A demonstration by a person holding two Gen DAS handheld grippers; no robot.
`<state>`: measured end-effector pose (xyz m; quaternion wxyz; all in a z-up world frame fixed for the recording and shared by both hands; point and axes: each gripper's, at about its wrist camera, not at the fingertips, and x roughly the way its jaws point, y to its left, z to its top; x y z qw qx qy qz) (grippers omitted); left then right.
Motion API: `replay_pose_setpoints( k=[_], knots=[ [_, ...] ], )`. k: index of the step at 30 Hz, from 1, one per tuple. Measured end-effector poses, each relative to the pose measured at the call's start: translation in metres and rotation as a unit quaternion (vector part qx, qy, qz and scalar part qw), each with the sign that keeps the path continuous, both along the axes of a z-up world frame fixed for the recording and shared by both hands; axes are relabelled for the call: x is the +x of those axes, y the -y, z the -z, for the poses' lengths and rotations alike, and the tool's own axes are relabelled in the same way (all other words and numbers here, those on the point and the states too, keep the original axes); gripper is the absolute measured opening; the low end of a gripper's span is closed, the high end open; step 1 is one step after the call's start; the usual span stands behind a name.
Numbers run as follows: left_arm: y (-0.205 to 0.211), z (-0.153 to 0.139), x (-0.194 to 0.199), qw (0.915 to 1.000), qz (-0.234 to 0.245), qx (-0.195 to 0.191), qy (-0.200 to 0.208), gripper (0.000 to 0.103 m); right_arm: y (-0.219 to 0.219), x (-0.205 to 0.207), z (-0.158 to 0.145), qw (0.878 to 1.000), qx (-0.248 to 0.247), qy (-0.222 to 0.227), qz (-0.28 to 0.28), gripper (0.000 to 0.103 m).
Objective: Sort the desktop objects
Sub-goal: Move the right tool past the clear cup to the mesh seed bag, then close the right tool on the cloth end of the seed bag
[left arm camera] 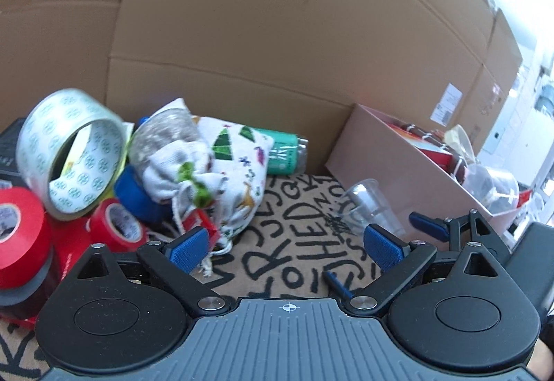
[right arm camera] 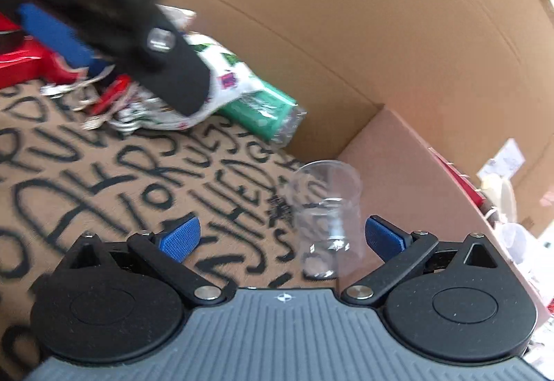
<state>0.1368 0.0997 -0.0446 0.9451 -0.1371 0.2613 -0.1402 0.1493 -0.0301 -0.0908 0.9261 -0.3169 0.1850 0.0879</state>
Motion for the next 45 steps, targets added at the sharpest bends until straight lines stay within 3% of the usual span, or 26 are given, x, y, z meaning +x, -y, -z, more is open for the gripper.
replay_pose_setpoints(
  k=[6, 10, 16, 22, 30, 36, 41, 45],
  knots=[
    [-0.017, 0.005, 0.005, 0.9988, -0.012, -0.045, -0.012, 0.101, -0.002, 0.016, 0.002, 0.999, 0.005, -0.001, 0.035, 0.102],
    [-0.020, -0.004, 0.005, 0.9983, 0.010, -0.058, -0.001, 0.100, -0.002, 0.019, 0.002, 0.999, 0.008, -0.004, 0.035, 0.102],
    [-0.011, -0.019, 0.010, 0.9987, 0.033, -0.035, 0.018, 0.099, -0.004, 0.015, 0.003, 0.999, 0.006, -0.001, 0.036, 0.102],
    [-0.018, -0.012, 0.018, 0.9995, -0.025, -0.017, 0.001, 0.096, -0.003, 0.015, 0.000, 0.999, 0.025, -0.011, 0.018, 0.102],
    [-0.022, -0.007, 0.033, 0.9993, -0.038, -0.003, -0.001, 0.091, -0.003, 0.016, -0.002, 0.998, 0.051, -0.031, -0.020, 0.097],
    [-0.030, -0.008, 0.036, 0.9990, -0.044, -0.013, -0.005, 0.080, -0.018, 0.014, -0.006, 0.992, 0.071, -0.051, -0.094, 0.086],
    [-0.041, -0.005, 0.038, 0.9982, -0.052, -0.028, -0.012, 0.060, -0.036, 0.013, -0.008, 0.983, 0.081, -0.070, -0.146, 0.077],
    [-0.046, -0.003, 0.041, 0.9977, -0.056, -0.035, -0.016, 0.050, -0.048, 0.016, -0.009, 0.978, 0.083, -0.085, -0.169, 0.069]
  ],
)
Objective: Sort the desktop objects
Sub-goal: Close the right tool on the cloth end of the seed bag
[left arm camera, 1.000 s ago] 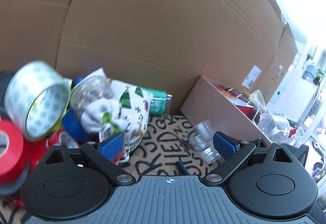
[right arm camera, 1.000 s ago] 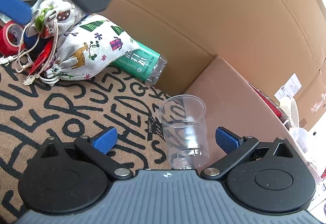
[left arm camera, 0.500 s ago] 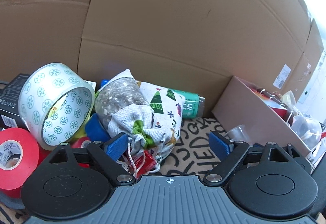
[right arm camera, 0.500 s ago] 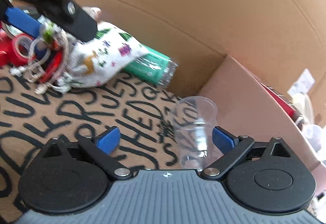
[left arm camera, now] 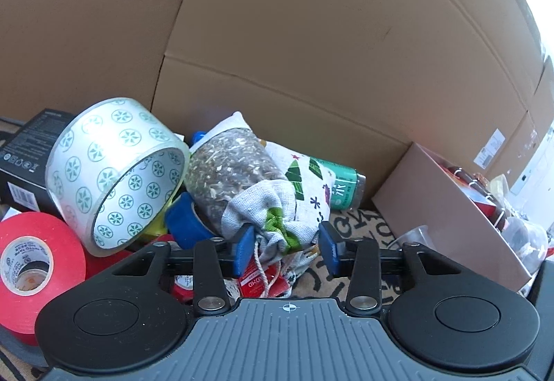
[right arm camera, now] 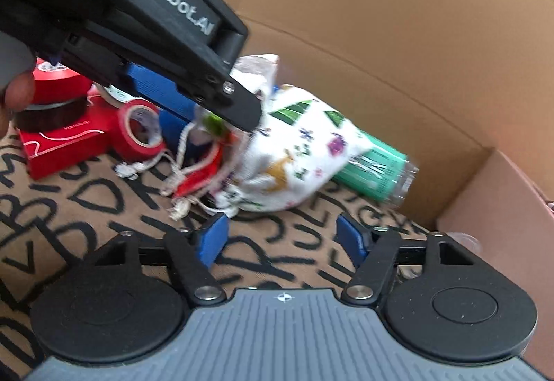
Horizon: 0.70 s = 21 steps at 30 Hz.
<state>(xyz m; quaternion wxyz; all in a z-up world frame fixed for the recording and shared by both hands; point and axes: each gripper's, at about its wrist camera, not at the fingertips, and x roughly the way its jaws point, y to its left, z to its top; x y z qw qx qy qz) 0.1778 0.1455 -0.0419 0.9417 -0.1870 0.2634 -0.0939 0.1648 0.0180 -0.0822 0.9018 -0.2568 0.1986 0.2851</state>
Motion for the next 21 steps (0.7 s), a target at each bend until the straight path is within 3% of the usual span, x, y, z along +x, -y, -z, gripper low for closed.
replay_pose_setpoints(
  k=[1, 10, 12, 14, 17, 21],
  knots=[
    [0.000, 0.000, 0.000, 1.0000, -0.001, 0.002, 0.000, 0.042, -0.003, 0.000, 0.000, 1.000, 0.000, -0.002, -0.004, 0.069],
    [0.012, 0.004, -0.002, 0.9992, -0.004, 0.040, 0.008, 0.035, -0.008, -0.001, -0.004, 1.000, 0.007, -0.013, -0.013, 0.069],
    [0.013, 0.005, -0.002, 0.9990, -0.002, 0.044, 0.009, 0.035, -0.006, -0.005, -0.005, 1.000, 0.011, -0.008, -0.024, 0.066],
    [0.012, 0.005, -0.003, 0.9991, -0.001, 0.041, 0.008, 0.034, -0.005, -0.015, -0.008, 0.998, 0.022, 0.008, -0.051, 0.051],
    [0.009, 0.006, -0.004, 0.9993, 0.001, 0.035, 0.009, 0.032, -0.008, -0.030, -0.010, 0.996, 0.021, 0.042, -0.082, 0.050],
    [0.004, 0.006, -0.006, 0.9997, 0.006, 0.023, 0.008, 0.031, -0.013, -0.037, -0.012, 0.994, 0.018, 0.053, -0.094, 0.047]
  ],
)
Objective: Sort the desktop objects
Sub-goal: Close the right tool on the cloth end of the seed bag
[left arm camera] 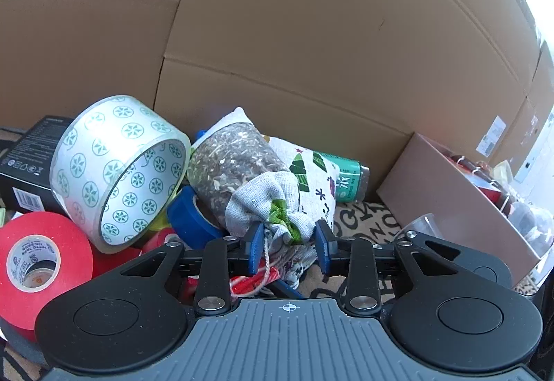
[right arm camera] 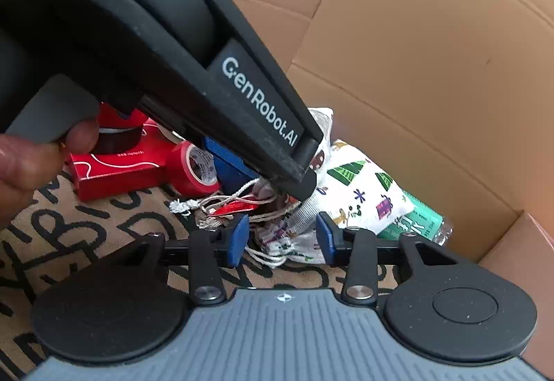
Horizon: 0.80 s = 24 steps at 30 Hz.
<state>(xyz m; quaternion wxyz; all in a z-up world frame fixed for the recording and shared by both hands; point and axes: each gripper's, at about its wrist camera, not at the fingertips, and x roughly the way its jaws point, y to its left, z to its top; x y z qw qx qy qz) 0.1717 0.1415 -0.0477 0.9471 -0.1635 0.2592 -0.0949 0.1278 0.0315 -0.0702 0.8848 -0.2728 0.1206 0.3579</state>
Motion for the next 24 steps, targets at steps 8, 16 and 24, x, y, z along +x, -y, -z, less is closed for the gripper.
replay_pose_setpoints(
  k=[8, 16, 24],
  knots=[
    [-0.003, -0.001, -0.002, 1.0000, 0.005, -0.008, -0.001, 0.028, -0.002, -0.018, -0.016, 0.999, 0.026, 0.030, -0.027, 0.053],
    [-0.009, 0.000, 0.001, 0.9992, 0.007, -0.038, -0.005, 0.037, -0.005, -0.012, -0.018, 0.999, 0.029, 0.013, -0.016, 0.051],
    [-0.005, 0.001, 0.002, 0.9996, 0.008, -0.028, -0.002, 0.047, -0.012, -0.003, -0.017, 0.999, 0.036, -0.016, -0.009, 0.030]
  ],
)
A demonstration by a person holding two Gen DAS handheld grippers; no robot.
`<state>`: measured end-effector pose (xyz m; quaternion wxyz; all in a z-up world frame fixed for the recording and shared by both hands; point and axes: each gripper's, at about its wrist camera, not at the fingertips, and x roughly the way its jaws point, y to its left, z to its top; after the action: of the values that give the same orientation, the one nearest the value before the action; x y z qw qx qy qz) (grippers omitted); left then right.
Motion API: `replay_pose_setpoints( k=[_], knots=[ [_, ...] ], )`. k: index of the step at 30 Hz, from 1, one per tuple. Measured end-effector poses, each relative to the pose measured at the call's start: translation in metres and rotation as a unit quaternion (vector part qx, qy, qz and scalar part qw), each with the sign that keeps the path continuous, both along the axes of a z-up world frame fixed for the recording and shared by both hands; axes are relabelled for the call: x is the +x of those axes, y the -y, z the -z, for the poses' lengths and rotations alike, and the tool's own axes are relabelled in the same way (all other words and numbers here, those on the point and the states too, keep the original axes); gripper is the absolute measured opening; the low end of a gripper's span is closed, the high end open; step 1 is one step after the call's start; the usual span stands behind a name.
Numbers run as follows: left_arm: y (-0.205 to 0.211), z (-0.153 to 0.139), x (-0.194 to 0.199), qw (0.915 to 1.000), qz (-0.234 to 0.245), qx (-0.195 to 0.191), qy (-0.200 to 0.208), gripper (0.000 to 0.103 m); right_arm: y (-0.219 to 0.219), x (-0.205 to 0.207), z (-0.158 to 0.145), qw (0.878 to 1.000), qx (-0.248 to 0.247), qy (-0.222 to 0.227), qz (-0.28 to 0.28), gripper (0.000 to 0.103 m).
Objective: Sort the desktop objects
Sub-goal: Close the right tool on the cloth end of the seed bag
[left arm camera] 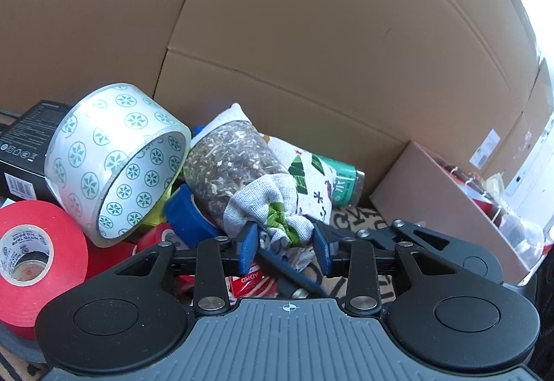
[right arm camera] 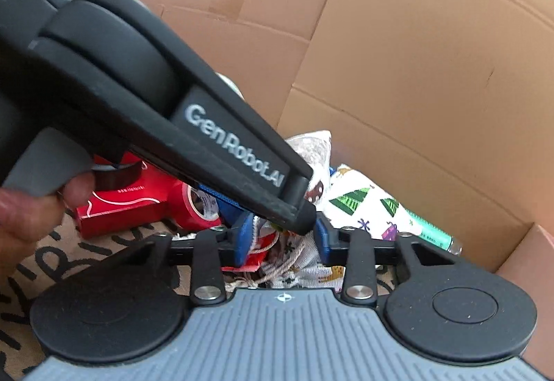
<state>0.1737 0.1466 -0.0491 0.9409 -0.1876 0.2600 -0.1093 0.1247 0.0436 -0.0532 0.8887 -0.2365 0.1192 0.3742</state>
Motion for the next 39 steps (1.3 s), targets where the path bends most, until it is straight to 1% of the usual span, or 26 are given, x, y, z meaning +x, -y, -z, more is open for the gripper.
replay_pose_setpoints(
  k=[1, 2, 3, 5, 8, 10, 14, 16, 18, 19, 20, 21, 22, 23, 25, 27, 31, 34, 36, 37, 38, 39],
  knots=[
    [0.001, 0.000, 0.000, 1.0000, 0.004, 0.003, 0.000, 0.044, 0.002, 0.002, -0.001, 1.000, 0.005, -0.011, 0.004, 0.025],
    [0.003, 0.000, 0.000, 0.9999, 0.008, 0.007, 0.000, 0.039, 0.005, 0.002, -0.004, 1.000, 0.011, -0.019, 0.006, 0.022],
    [0.005, -0.002, -0.002, 0.9999, 0.010, 0.012, 0.004, 0.039, 0.007, 0.003, -0.006, 1.000, 0.015, -0.026, 0.006, 0.022],
    [0.010, -0.006, -0.005, 0.9997, 0.016, 0.016, 0.012, 0.036, 0.011, -0.001, -0.011, 1.000, 0.016, -0.024, 0.010, 0.020],
    [0.017, -0.014, -0.016, 0.9995, 0.024, 0.006, 0.021, 0.040, 0.021, -0.013, -0.019, 1.000, 0.016, -0.013, 0.015, 0.019],
    [0.023, -0.020, -0.026, 0.9992, 0.031, -0.001, 0.026, 0.039, 0.031, -0.025, -0.026, 1.000, 0.020, -0.008, 0.016, 0.018],
    [0.040, -0.030, -0.049, 0.9985, 0.045, -0.001, 0.033, 0.039, 0.053, -0.049, -0.036, 1.000, 0.022, -0.001, 0.019, 0.018],
    [0.049, -0.030, -0.055, 0.9986, 0.042, 0.008, 0.032, 0.038, 0.059, -0.056, -0.036, 1.000, 0.024, -0.006, 0.019, 0.018],
    [0.052, -0.030, -0.058, 0.9991, 0.021, 0.021, 0.030, 0.054, 0.062, -0.058, -0.035, 0.999, 0.031, -0.012, 0.018, 0.018],
    [0.051, -0.030, -0.059, 0.9993, 0.003, 0.027, 0.027, 0.069, 0.061, -0.059, -0.035, 0.999, 0.033, -0.009, 0.018, 0.019],
    [0.047, -0.031, -0.059, 0.9992, -0.010, 0.026, 0.029, 0.075, 0.060, -0.060, -0.035, 0.999, 0.036, -0.003, 0.020, 0.023],
    [0.041, -0.032, -0.056, 0.9993, -0.016, 0.019, 0.029, 0.075, 0.058, -0.060, -0.035, 0.999, 0.037, 0.003, 0.020, 0.030],
    [0.034, -0.033, -0.053, 0.9992, -0.022, 0.011, 0.030, 0.075, 0.055, -0.061, -0.034, 0.999, 0.035, 0.011, 0.018, 0.046],
    [0.028, -0.035, -0.050, 0.9992, -0.028, 0.003, 0.030, 0.075, 0.052, -0.060, -0.033, 0.999, 0.034, 0.020, 0.017, 0.053],
    [0.014, -0.037, -0.037, 0.9989, -0.039, -0.012, 0.025, 0.075, 0.042, -0.057, -0.029, 0.999, 0.030, 0.029, 0.014, 0.053],
    [0.006, -0.038, -0.021, 0.9987, -0.045, -0.015, 0.016, 0.075, 0.030, -0.050, -0.026, 0.999, 0.031, 0.022, 0.012, 0.052],
    [-0.005, -0.031, 0.005, 0.9984, -0.054, -0.018, -0.003, 0.074, 0.008, -0.033, -0.020, 0.999, 0.034, -0.003, 0.014, 0.043],
    [-0.012, -0.022, 0.015, 0.9979, -0.054, -0.032, -0.014, 0.072, -0.005, -0.025, -0.017, 0.999, 0.034, -0.008, 0.015, 0.043],
    [-0.014, -0.017, 0.017, 0.9980, -0.054, -0.030, -0.015, 0.069, -0.012, -0.021, -0.016, 0.999, 0.035, -0.011, 0.013, 0.043],
    [-0.014, -0.016, 0.018, 0.9981, -0.054, -0.026, -0.015, 0.063, -0.015, -0.020, -0.015, 0.999, 0.035, -0.013, 0.010, 0.037],
    [-0.015, -0.015, 0.018, 0.9981, -0.056, -0.022, -0.016, 0.061, -0.018, -0.019, -0.014, 0.999, 0.034, -0.016, 0.008, 0.026],
    [-0.016, -0.015, 0.018, 0.9981, -0.056, -0.020, -0.017, 0.055, -0.021, -0.019, -0.013, 0.999, 0.034, -0.021, 0.007, 0.026]
  ],
)
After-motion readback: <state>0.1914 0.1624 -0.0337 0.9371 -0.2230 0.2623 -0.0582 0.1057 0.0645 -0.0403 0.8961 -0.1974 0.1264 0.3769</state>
